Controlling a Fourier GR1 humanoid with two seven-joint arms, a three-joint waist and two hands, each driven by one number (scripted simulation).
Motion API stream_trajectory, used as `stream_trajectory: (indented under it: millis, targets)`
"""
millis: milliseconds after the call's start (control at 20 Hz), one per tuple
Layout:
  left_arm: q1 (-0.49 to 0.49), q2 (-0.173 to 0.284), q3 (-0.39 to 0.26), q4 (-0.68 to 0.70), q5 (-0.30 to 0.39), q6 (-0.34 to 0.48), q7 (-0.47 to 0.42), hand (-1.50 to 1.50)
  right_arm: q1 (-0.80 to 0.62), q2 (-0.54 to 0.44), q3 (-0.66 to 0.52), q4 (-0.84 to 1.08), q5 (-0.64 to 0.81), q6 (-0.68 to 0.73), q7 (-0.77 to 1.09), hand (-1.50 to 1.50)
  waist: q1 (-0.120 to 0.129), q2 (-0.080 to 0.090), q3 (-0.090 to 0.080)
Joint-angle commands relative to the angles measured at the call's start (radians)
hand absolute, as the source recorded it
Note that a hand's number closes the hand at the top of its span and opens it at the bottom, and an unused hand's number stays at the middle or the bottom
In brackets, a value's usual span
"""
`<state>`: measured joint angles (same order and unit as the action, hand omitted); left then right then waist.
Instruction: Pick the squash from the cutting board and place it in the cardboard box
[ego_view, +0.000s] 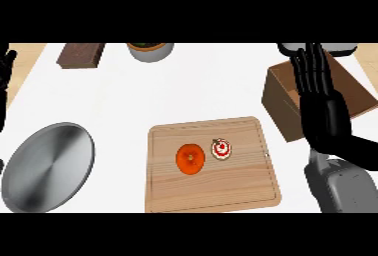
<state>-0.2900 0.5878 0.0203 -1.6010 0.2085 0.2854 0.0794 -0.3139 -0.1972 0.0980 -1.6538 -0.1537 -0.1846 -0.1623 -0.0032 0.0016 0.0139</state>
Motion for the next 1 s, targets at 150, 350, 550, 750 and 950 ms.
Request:
stream_trajectory:
  millis: [150, 350, 550, 750, 950]
  targets:
    - [0.041, -0.012, -0.129, -0.027, -0.034, -0.156, -0.065, 0.0, -0.04, -0.07, 0.035, -0.214, 0.112, -0.073, 0.24, -1.5, -0.015, -0.008, -0.016]
    - [0.061, -0.042, -0.219, 0.014, -0.051, -0.214, -0.101, 0.0, 0.009, -0.268, 0.113, -0.167, 0.329, -0.003, 0.36, -1.5, -0.056, -0.007, -0.022]
    - [0.104, -0.087, -0.258, 0.031, -0.083, -0.252, -0.181, 0.0, 0.083, -0.233, 0.183, -0.277, 0.421, -0.017, 0.341, -1.5, -0.008, -0.004, -0.015]
    - [0.072, -0.128, -0.289, 0.083, -0.124, -0.232, -0.183, 0.0, 0.082, -0.298, 0.296, -0.244, 0.552, 0.058, 0.259, -1.5, -0.008, -0.001, -0.015]
    - [0.023, -0.129, -0.254, 0.116, -0.118, -0.255, -0.161, 0.0, 0.059, -0.324, 0.359, -0.297, 0.634, 0.145, 0.353, -1.5, -0.005, -0.002, -0.015]
